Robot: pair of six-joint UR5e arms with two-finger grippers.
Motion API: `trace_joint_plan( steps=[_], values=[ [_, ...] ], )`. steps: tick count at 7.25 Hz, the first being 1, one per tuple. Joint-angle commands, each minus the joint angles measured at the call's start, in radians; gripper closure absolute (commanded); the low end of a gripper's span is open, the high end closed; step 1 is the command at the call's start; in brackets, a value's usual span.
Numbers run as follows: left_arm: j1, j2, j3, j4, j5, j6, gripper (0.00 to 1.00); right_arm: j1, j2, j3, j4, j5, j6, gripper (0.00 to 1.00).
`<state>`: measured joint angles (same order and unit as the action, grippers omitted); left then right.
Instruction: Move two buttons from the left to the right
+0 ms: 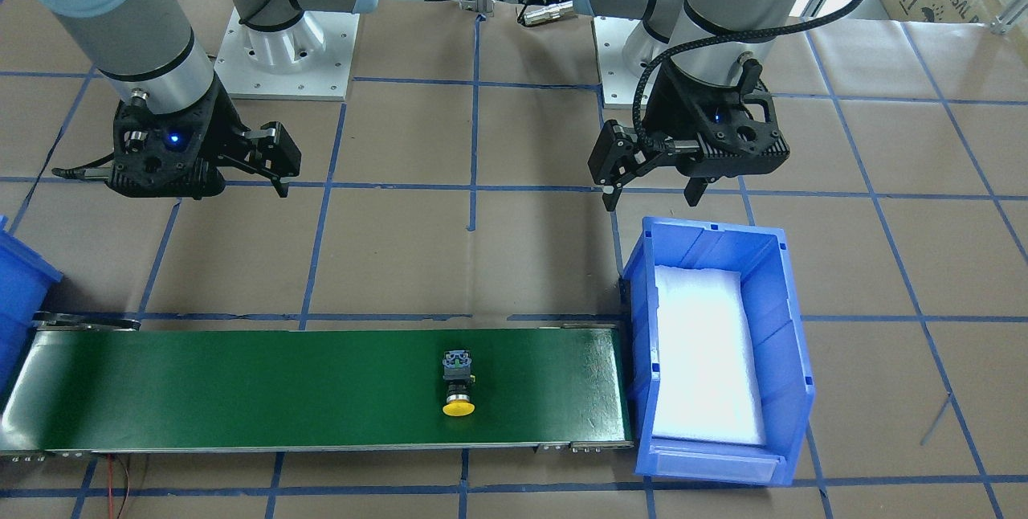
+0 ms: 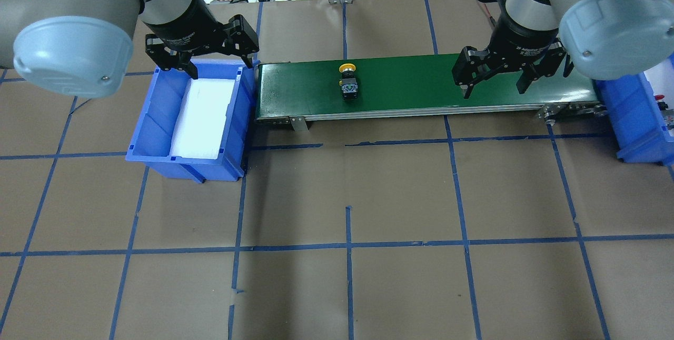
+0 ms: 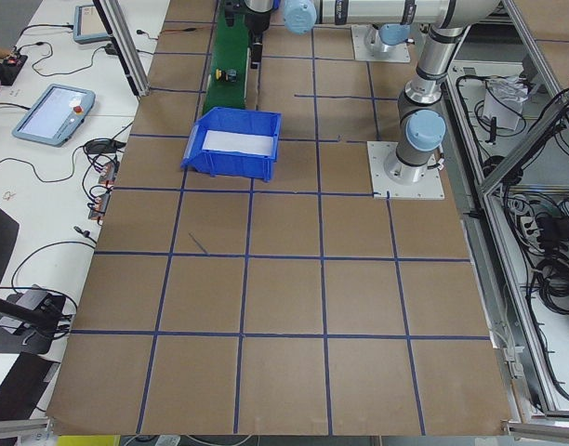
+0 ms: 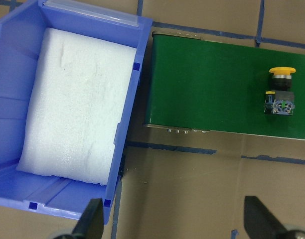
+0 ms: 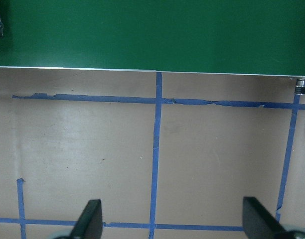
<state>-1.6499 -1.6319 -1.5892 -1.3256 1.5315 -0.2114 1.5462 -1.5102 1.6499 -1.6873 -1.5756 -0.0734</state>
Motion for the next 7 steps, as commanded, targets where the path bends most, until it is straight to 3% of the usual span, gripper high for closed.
trace_joint_plan(
  steps=[1, 7],
  values=[
    [-0.007, 0.021, -0.011, -0.014, 0.001, 0.003, 0.00, -0.005, 0.001, -0.001, 0.003, 0.002, -0.002, 0.00],
    [0.004, 0.034, -0.005, -0.079, 0.033, 0.065, 0.00, -0.003, -0.005, 0.002, 0.014, 0.003, 0.007, 0.00]
  ],
)
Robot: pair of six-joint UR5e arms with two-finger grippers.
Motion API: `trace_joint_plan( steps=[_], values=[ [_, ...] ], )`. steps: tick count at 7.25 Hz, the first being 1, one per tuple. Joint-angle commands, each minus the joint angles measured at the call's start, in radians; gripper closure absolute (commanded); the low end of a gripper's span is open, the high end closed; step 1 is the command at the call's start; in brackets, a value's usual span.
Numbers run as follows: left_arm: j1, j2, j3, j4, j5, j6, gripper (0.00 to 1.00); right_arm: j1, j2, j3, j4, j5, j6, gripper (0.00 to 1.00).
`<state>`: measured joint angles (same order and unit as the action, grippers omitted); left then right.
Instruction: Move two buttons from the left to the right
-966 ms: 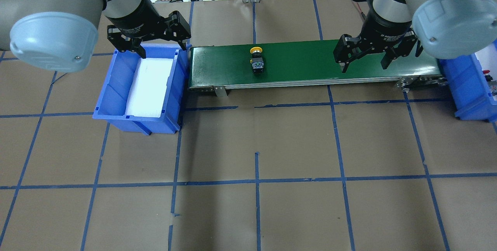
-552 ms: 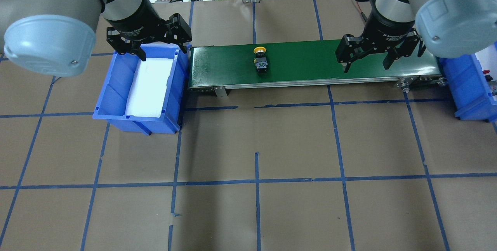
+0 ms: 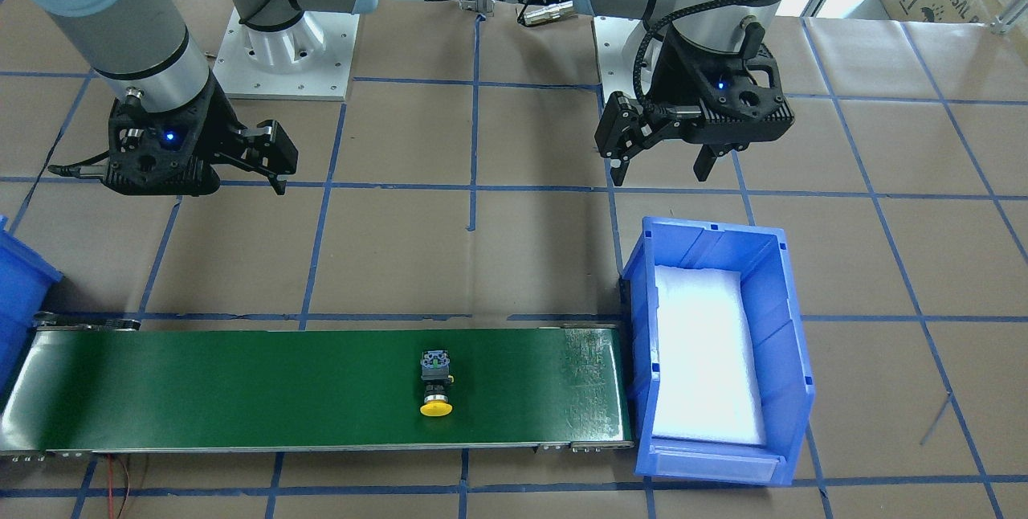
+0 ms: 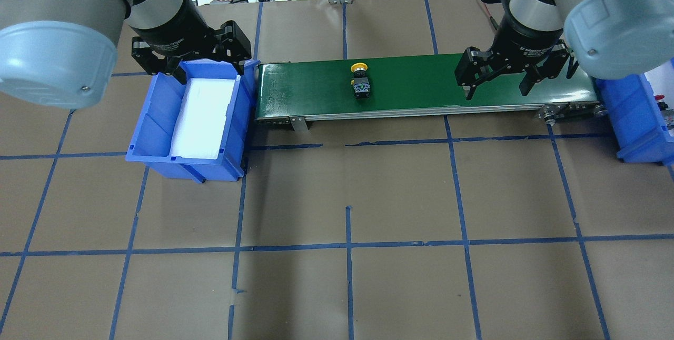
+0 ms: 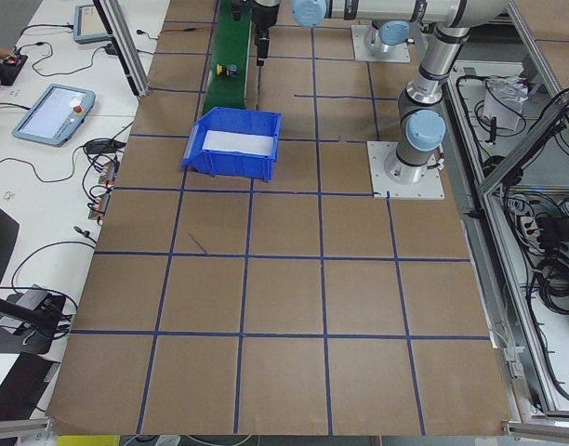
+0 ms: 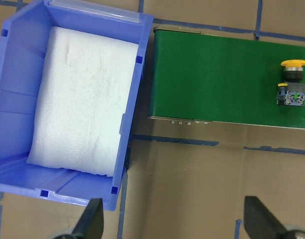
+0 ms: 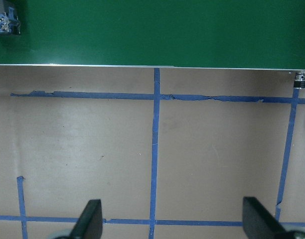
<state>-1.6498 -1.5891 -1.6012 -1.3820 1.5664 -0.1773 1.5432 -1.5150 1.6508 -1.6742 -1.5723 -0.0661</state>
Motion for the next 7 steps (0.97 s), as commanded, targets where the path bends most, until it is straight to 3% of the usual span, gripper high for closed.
trace_joint_plan(
  steps=[1, 3, 7],
  values=[
    [-0.004, 0.036, 0.021, -0.026, 0.001, 0.030, 0.00, 0.000, -0.001, 0.000, 0.001, 0.002, -0.017, 0.00],
    [0.010, 0.037, 0.000, -0.037, -0.006, 0.036, 0.00, -0.002, -0.001, 0.000, 0.004, 0.047, -0.034, 0.00],
    [0.016, 0.055, 0.003, -0.048, -0.006, 0.051, 0.00, 0.003, 0.013, -0.012, -0.025, 0.051, -0.040, 0.00]
  ],
)
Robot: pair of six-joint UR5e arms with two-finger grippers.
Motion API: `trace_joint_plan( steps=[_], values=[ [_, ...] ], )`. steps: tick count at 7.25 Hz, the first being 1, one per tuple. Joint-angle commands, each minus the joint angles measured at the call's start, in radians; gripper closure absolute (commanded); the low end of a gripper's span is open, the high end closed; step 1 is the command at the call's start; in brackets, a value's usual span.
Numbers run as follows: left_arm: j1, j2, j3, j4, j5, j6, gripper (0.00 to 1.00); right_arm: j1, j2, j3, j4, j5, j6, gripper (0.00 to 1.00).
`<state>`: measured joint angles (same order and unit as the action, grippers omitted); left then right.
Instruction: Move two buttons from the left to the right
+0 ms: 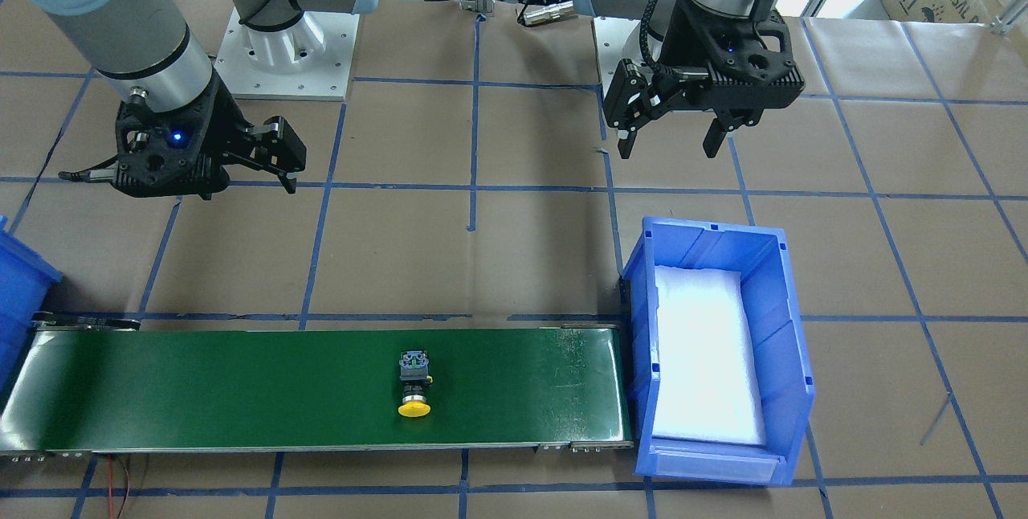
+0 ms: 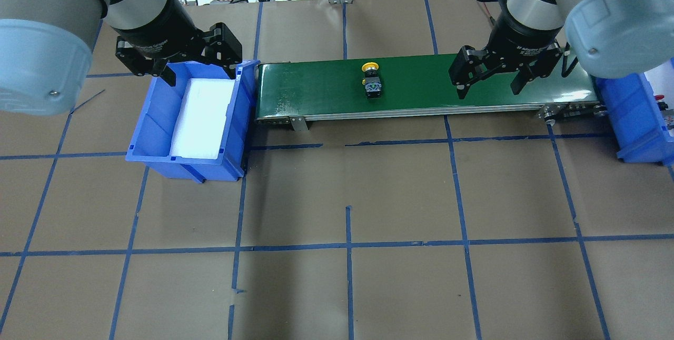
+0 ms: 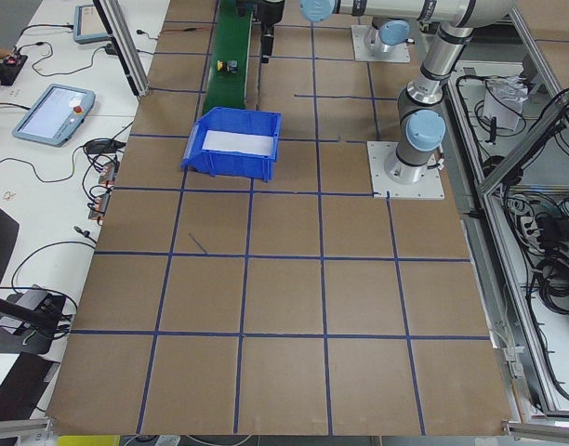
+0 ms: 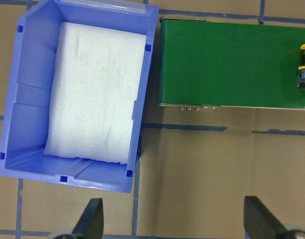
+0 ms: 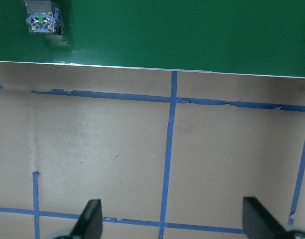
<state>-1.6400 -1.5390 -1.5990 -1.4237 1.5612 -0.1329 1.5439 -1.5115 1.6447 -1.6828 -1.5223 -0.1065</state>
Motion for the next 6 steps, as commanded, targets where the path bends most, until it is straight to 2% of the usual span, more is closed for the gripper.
trace_joint_plan(
  steps=[1, 6],
  values=[
    [0.005, -0.004, -0.007, -0.007, -0.001, 0.012, 0.00, 0.004, 0.049, -0.022, -0.058, 0.001, 0.013, 0.00],
    [0.009, -0.015, -0.006, -0.011, 0.000, 0.021, 0.00, 0.002, 0.051, -0.017, -0.041, -0.007, 0.014, 0.00]
  ],
)
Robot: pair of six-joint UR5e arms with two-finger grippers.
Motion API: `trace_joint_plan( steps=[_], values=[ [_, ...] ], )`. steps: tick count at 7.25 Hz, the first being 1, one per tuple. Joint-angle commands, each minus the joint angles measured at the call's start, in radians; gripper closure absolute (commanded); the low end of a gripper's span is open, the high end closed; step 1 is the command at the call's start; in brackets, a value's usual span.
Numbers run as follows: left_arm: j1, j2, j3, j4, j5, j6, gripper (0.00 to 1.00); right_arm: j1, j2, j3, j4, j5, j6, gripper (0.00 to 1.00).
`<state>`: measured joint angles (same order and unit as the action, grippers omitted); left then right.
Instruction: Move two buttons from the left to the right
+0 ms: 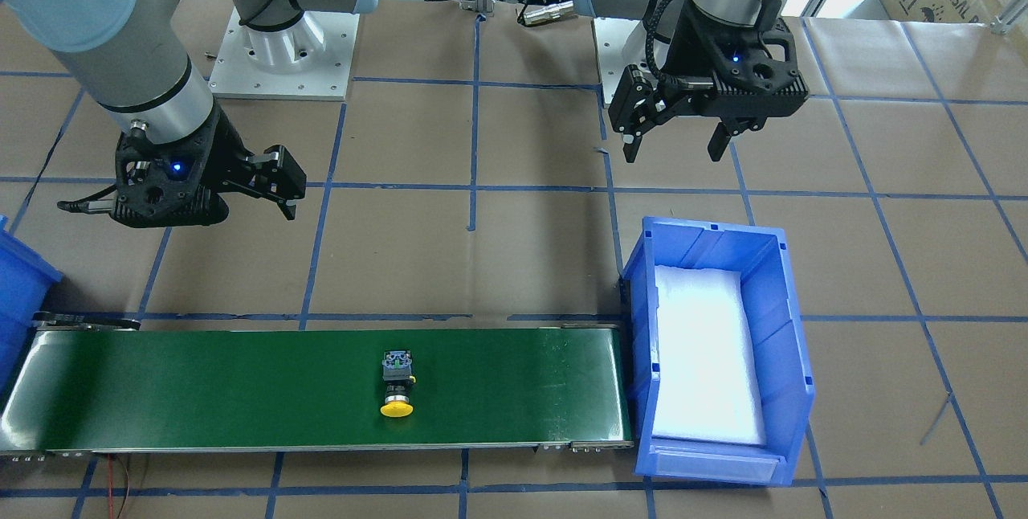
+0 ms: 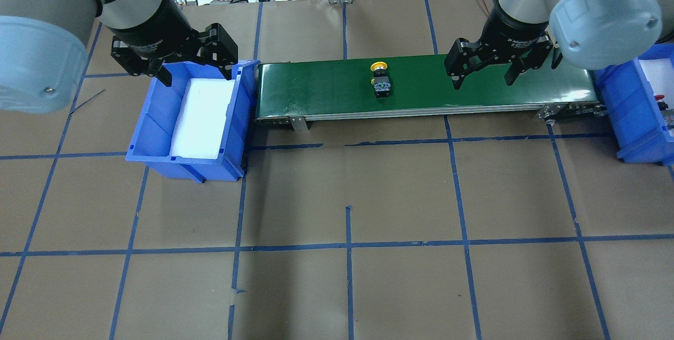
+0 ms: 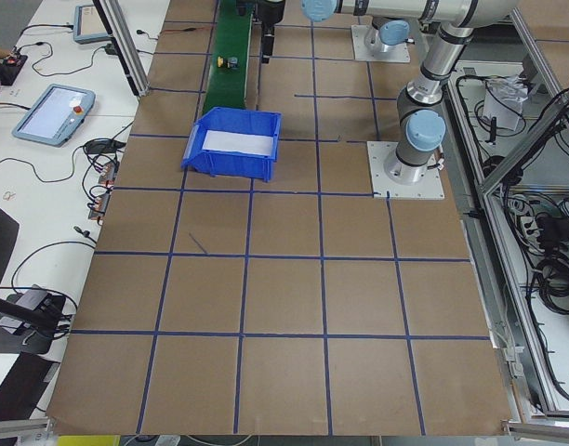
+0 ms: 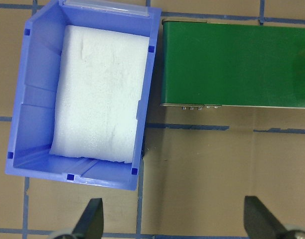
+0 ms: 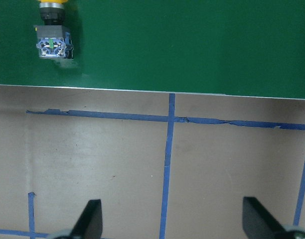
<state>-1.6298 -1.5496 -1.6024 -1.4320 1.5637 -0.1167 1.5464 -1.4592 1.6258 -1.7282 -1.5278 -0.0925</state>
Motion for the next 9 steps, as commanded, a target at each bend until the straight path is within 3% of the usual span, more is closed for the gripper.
trace_joint_plan(
  steps=[1, 9],
  values=[
    [-0.004, -0.004, 0.009, -0.001, -0.002, 0.005, 0.00, 0.001, -0.003, 0.003, 0.004, -0.002, 0.000, 0.00],
    [0.007, -0.010, 0.001, -0.031, -0.001, 0.034, 0.00, 0.003, -0.021, 0.061, 0.007, 0.001, -0.007, 0.00]
  ],
)
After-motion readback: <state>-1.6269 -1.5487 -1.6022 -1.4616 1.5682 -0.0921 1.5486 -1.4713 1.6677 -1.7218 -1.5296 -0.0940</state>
